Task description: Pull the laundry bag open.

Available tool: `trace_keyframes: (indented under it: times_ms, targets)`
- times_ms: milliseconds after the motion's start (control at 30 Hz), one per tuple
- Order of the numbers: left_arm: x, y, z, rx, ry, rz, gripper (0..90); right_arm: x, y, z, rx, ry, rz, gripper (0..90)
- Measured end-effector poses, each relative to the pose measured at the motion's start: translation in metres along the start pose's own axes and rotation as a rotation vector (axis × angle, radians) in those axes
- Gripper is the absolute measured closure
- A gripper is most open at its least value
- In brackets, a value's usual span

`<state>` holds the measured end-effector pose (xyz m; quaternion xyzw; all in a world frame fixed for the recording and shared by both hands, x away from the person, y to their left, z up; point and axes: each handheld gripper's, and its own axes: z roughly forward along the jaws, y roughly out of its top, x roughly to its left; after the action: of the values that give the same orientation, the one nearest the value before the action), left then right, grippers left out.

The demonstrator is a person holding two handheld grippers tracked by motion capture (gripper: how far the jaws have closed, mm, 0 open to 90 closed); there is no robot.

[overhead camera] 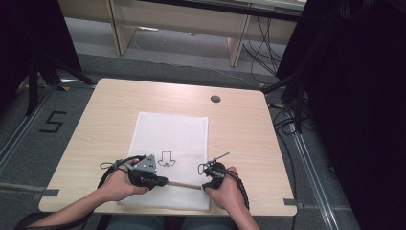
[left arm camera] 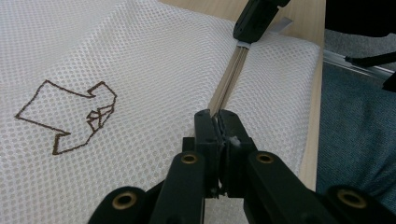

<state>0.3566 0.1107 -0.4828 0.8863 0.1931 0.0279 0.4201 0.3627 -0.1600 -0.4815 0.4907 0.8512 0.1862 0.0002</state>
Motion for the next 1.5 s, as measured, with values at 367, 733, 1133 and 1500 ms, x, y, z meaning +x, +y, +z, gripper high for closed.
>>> trace_keyframes:
  times_ms: [367, 733, 1133, 1500]
  targets:
    - [0.004, -0.008, -0.010, -0.005, 0.017, -0.024, 87.1, 0.000, 0.000, 0.000, 0.001, 0.001, 0.002, 90.0]
    - [0.007, -0.012, -0.015, -0.004, 0.021, -0.028, 87.1, -0.002, 0.000, 0.000, 0.000, 0.005, -0.018, 90.0]
    - [0.009, -0.014, -0.021, -0.004, 0.020, -0.029, 87.2, -0.002, 0.000, 0.000, -0.008, 0.001, -0.028, 90.0]
    - [0.009, -0.017, -0.024, -0.001, 0.032, -0.054, 87.3, -0.002, 0.000, 0.000, -0.011, 0.005, -0.025, 90.0]
